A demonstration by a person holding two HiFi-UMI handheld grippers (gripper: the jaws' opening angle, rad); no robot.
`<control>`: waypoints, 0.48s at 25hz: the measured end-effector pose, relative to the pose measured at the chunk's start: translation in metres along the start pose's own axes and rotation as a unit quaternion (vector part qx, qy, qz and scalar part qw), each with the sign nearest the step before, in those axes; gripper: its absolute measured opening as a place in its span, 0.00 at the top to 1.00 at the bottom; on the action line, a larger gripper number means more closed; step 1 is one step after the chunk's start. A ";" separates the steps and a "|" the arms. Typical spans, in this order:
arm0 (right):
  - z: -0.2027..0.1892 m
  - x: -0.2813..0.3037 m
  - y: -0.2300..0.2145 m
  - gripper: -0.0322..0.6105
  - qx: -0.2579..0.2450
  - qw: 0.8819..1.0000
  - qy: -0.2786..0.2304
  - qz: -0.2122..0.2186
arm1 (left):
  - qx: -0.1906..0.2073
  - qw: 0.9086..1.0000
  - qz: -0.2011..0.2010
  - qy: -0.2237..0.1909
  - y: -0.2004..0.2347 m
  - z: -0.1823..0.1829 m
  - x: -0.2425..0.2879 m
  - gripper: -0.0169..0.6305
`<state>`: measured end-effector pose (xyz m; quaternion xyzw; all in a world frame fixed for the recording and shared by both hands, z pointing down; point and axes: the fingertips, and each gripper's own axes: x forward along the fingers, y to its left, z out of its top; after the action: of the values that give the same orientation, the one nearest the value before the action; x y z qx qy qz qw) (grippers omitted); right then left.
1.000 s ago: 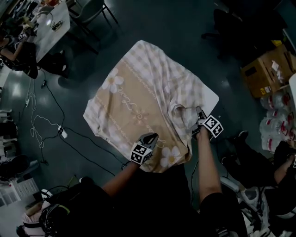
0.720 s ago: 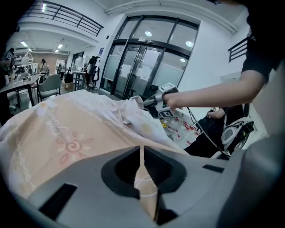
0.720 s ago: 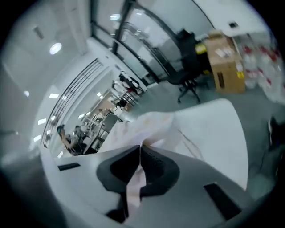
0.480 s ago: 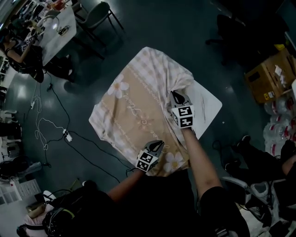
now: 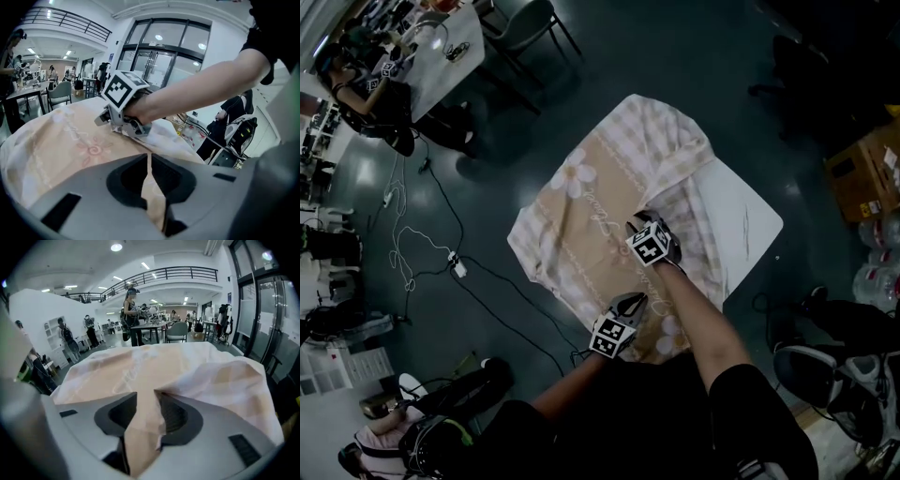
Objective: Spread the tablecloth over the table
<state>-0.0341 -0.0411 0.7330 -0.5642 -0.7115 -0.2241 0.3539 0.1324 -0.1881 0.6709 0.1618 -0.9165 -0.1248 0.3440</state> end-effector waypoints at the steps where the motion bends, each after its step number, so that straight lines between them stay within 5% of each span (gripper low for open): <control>1: 0.005 -0.004 0.004 0.67 0.002 1.000 -0.009 0.008 | -0.006 1.000 0.004 -0.002 0.006 -0.002 -0.001 0.92; 4: 0.028 -0.043 0.008 0.64 0.036 0.996 -0.078 0.004 | -0.016 1.000 0.010 -0.007 0.019 -0.001 -0.001 0.92; 8: 0.024 -0.129 -0.030 0.64 0.133 0.972 -0.186 -0.048 | -0.011 1.000 0.008 -0.020 0.029 0.014 0.003 0.92; 12: -0.047 -0.151 -0.128 0.68 0.242 0.948 -0.158 -0.134 | -0.007 1.000 0.009 -0.016 0.036 0.018 0.005 0.92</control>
<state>-0.1286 -0.2051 0.6596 -0.3892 -0.8601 0.0016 0.3298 0.1095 -0.1546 0.6732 0.1490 -0.9225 -0.1307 0.3311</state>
